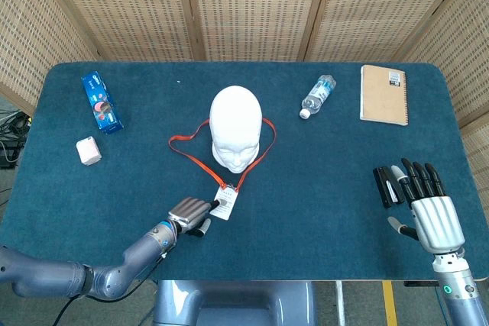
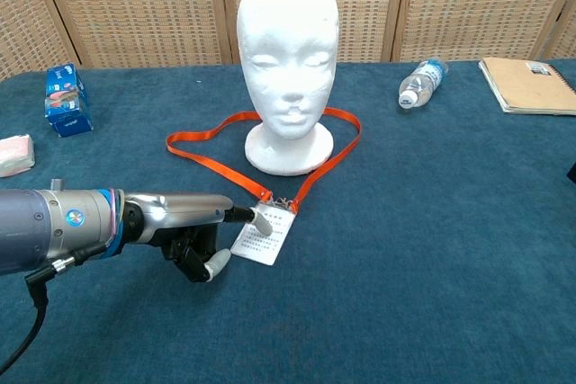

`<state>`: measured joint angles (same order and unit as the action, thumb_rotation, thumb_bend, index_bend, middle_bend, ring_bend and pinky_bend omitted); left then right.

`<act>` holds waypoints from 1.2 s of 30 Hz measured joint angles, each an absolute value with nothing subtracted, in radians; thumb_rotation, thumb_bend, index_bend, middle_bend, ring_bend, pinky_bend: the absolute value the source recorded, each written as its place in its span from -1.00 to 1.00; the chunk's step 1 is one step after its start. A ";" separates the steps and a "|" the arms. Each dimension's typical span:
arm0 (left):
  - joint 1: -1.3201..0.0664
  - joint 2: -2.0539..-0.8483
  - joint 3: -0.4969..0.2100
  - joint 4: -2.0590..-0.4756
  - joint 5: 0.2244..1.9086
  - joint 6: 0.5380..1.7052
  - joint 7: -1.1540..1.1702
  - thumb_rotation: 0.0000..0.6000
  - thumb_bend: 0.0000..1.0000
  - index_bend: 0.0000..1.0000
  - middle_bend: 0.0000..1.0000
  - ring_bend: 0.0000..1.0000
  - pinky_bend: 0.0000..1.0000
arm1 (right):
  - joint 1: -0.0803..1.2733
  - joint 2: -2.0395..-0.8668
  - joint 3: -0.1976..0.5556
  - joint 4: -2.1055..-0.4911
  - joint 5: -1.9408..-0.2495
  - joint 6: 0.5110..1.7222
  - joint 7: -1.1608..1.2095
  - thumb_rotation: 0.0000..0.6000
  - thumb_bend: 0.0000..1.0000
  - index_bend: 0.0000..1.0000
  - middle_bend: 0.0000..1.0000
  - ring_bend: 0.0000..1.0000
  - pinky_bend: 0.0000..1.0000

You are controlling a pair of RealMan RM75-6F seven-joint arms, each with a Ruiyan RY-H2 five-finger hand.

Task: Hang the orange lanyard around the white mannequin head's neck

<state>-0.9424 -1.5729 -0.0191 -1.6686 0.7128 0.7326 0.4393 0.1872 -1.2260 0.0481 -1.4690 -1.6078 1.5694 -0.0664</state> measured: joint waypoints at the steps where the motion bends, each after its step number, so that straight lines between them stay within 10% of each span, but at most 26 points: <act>1: -0.944 -1.568 -0.015 -1.682 0.722 0.730 0.439 1.00 0.36 -0.69 1.00 1.00 1.00 | 0.186 -1.226 0.049 -1.469 -1.608 1.569 -0.067 1.00 -1.00 -1.00 -1.00 -1.00 -1.00; 27: -0.959 -1.496 0.014 -1.854 0.902 0.766 0.398 1.00 0.24 -0.62 1.00 1.00 1.00 | 0.178 -1.227 0.061 -1.473 -1.617 1.560 -0.074 1.00 -1.00 -1.00 -1.00 -1.00 -1.00; 34: -0.858 -1.353 0.010 -1.919 1.108 0.964 0.354 1.00 -0.98 -0.91 1.00 1.00 1.00 | 0.176 -1.227 0.063 -1.476 -1.617 1.558 -0.074 1.00 -1.00 -1.00 -1.00 -1.00 -1.00; 36: -0.818 -1.304 0.016 -1.932 1.167 1.031 0.339 1.00 -1.00 -0.98 1.00 1.00 1.00 | 0.176 -1.227 0.063 -1.479 -1.618 1.557 -0.075 1.00 -1.00 -1.00 -1.00 -1.00 -1.00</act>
